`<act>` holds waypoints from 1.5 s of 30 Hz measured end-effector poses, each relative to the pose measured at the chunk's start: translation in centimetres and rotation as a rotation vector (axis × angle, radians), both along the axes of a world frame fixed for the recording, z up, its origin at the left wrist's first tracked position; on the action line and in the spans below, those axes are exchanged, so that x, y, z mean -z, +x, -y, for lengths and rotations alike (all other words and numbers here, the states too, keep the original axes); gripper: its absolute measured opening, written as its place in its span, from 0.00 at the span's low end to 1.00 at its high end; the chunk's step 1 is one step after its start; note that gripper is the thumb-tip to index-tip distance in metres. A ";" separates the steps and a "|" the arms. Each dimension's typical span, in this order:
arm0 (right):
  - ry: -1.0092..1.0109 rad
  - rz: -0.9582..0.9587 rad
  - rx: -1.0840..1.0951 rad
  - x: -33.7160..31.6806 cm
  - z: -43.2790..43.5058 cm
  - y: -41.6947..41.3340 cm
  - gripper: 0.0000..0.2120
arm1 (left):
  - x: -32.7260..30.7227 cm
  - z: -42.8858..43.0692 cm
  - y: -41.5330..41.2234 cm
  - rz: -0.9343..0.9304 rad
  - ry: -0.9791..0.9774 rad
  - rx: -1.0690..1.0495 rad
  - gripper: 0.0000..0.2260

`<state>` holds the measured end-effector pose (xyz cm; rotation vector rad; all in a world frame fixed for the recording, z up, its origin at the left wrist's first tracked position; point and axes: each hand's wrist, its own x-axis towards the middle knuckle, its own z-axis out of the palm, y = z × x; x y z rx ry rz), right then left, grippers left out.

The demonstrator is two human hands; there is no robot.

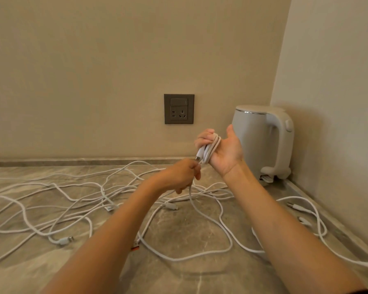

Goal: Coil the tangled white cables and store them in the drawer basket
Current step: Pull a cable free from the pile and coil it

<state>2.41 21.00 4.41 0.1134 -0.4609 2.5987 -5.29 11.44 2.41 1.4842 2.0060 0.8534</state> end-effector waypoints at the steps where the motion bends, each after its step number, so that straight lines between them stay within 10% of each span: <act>1: 0.003 0.016 0.052 -0.1 0.0 0.1 0.36 | -0.1 0.1 0.1 -0.046 -0.034 0.024 0.16; 15: 0.747 0.632 0.423 1.2 -0.5 0.0 0.40 | -2.4 1.5 -0.1 -0.394 0.037 0.128 0.11; 28: 1.204 0.840 -0.027 0.9 0.5 0.1 0.45 | -3.3 2.2 -3.1 -0.563 0.470 -0.156 0.13; 37: 0.970 0.560 -0.288 1.0 0.7 0.1 0.43 | -2.2 1.6 -2.9 -0.418 0.600 -0.182 0.12; 45: 0.471 0.562 0.368 1.5 -0.5 -0.4 0.29 | -2.2 2.5 -3.2 -0.417 0.352 -0.009 0.12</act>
